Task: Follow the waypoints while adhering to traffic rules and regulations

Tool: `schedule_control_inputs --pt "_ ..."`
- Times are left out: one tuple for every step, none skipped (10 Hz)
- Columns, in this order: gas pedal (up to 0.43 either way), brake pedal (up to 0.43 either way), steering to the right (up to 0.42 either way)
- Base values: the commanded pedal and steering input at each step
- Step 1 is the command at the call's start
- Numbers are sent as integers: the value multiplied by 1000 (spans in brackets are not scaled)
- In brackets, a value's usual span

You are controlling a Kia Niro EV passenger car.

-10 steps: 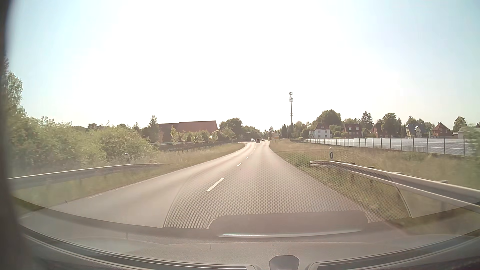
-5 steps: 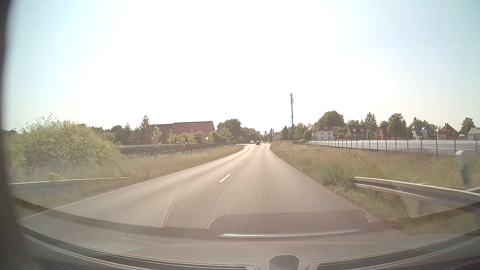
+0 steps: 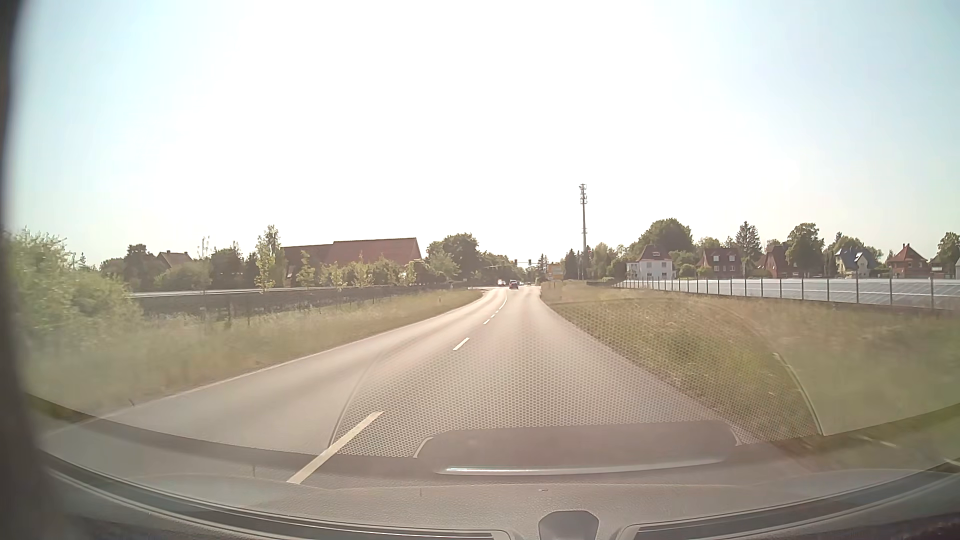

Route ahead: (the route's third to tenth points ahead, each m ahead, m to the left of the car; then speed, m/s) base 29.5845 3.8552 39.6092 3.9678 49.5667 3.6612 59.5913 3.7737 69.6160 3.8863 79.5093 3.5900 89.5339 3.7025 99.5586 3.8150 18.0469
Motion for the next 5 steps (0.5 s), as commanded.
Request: schedule_control_inputs --pt "0 6 4" --pt "0 6 4" --pt "0 6 4" --pt "0 6 4" --pt "0 6 4"
